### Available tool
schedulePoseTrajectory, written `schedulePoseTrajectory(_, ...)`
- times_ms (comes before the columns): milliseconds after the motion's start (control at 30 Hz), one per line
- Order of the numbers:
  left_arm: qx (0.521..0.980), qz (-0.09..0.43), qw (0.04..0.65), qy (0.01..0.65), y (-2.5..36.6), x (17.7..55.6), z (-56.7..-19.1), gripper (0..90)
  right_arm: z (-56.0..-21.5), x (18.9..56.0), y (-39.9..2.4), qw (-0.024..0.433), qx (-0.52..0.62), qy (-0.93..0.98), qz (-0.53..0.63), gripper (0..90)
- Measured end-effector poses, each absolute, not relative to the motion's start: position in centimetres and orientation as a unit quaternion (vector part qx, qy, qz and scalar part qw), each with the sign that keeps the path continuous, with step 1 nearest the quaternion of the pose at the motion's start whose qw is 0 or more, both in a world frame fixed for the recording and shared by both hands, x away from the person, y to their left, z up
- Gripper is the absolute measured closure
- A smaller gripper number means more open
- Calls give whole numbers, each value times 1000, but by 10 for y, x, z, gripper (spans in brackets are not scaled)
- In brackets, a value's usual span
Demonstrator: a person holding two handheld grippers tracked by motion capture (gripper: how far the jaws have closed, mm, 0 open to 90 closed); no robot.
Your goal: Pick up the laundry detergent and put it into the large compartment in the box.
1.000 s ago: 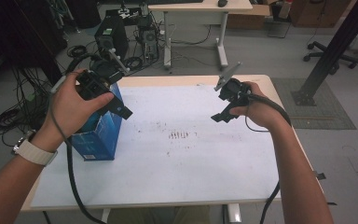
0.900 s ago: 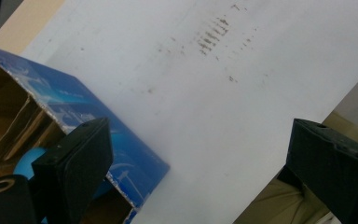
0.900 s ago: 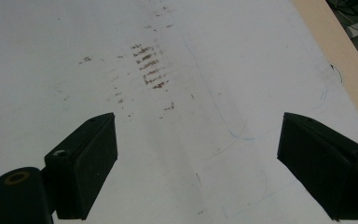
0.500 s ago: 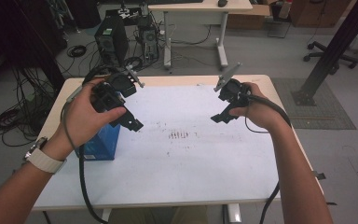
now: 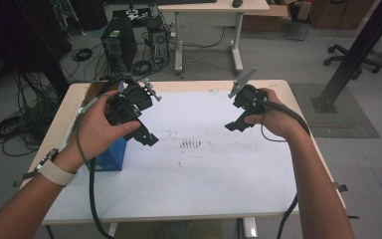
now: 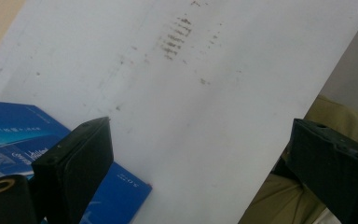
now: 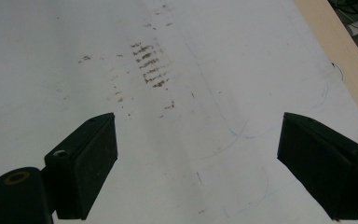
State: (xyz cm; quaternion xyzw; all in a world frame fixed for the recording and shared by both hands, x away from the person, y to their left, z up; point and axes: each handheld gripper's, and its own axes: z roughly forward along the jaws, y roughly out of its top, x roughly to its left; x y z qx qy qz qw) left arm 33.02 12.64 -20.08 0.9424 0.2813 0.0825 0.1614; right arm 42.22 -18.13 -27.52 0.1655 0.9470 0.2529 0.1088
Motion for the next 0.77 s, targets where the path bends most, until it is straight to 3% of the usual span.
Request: schedulePoseTrajectory(767, 944, 81, 162, 276, 126, 326, -202, 75, -281, 423, -175, 102, 159, 949, 251, 121)
